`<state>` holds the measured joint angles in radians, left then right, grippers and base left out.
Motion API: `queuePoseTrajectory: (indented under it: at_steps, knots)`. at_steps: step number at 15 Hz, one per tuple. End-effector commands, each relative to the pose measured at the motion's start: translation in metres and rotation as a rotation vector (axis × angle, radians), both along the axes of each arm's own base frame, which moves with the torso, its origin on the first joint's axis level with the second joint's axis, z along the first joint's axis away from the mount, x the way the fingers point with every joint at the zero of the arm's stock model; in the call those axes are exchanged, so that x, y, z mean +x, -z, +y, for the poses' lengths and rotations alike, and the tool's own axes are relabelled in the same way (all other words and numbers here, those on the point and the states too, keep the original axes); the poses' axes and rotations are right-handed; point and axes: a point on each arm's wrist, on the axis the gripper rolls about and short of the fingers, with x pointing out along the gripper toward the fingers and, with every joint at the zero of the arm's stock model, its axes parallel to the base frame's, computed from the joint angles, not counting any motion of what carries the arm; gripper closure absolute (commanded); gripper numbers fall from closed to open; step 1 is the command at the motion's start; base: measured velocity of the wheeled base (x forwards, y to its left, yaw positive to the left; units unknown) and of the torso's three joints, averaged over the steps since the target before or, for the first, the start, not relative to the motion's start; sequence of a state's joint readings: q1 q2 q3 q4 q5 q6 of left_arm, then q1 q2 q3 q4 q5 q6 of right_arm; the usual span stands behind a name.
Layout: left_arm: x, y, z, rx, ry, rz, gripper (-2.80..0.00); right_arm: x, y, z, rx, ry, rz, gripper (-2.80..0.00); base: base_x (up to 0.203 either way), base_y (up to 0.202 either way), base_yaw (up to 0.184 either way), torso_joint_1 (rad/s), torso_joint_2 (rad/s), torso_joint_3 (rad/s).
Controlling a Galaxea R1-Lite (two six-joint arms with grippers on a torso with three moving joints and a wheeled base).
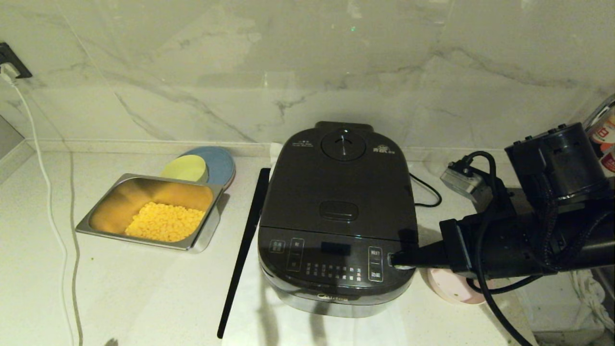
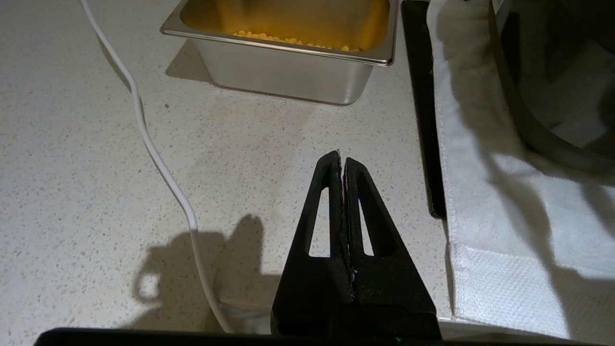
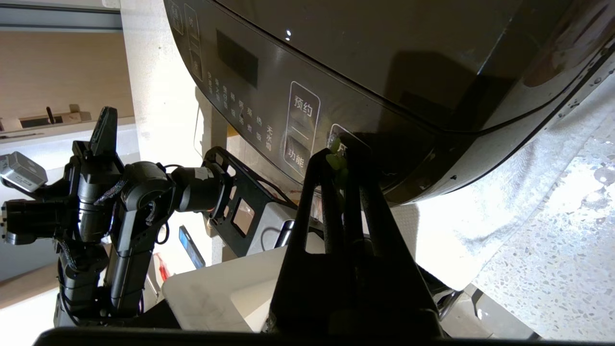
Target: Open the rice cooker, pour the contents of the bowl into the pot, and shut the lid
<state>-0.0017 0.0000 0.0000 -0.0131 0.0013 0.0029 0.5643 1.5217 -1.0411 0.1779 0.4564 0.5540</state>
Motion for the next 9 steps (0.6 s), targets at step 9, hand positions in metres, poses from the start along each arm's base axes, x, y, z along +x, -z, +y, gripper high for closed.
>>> queuePoseTrajectory:
  at_steps: [9]
  knots:
    - [0.0007,0.0025,0.0000,0.000,0.000,0.008,0.00,0.0001,0.0038,-0.0007,-0.007,0.003,0.017,0.00,0.000,0.000,0.000,0.000,0.00,0.000]
